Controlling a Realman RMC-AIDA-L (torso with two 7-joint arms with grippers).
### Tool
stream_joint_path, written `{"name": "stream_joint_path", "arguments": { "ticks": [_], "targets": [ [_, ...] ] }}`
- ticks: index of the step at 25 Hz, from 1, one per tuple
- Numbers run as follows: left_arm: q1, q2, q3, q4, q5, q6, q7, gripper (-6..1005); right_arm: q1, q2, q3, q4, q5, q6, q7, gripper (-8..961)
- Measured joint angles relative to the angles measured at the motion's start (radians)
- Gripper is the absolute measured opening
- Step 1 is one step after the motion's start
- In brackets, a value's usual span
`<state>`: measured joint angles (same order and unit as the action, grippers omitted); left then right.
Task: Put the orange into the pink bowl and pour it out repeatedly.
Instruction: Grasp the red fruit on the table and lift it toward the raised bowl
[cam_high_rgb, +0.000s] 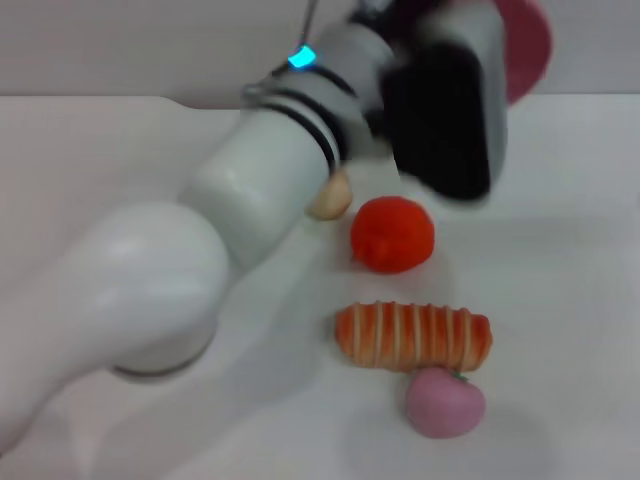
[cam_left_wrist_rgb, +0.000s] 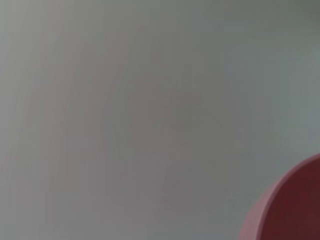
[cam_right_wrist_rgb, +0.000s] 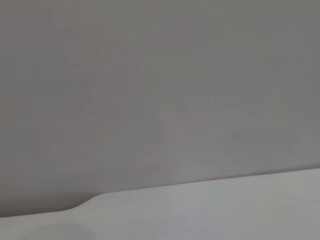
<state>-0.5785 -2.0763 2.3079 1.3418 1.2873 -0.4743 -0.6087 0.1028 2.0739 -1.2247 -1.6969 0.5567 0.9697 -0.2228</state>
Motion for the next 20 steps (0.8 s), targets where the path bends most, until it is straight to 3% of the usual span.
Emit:
{"name": "stream_joint_path", "arguments": {
  "ticks": [2, 5, 11, 20],
  "targets": [
    [0.005, 0.004, -0.039, 0.024, -0.041, -0.015, -0.145, 39, 0.001, 0.0, -0.006, 0.013, 0.0, -0.003, -0.001, 563],
    [0.031, 0.008, -0.098, 0.073, -0.146, -0.02, -0.223, 38, 0.014, 0.001, -0.016, 0.032, 0.0, -0.007, -0.002, 562],
    [0.102, 0.013, -0.199, 0.19, -0.335, -0.025, -0.213, 35, 0.047, 0.0, -0.044, 0.055, 0.0, -0.008, -0.005, 562],
    [0.161, 0.015, -0.274, 0.237, -0.506, -0.043, -0.211, 35, 0.07, 0.0, -0.056, 0.065, 0.0, -0.009, -0.011, 562]
  ]
}}
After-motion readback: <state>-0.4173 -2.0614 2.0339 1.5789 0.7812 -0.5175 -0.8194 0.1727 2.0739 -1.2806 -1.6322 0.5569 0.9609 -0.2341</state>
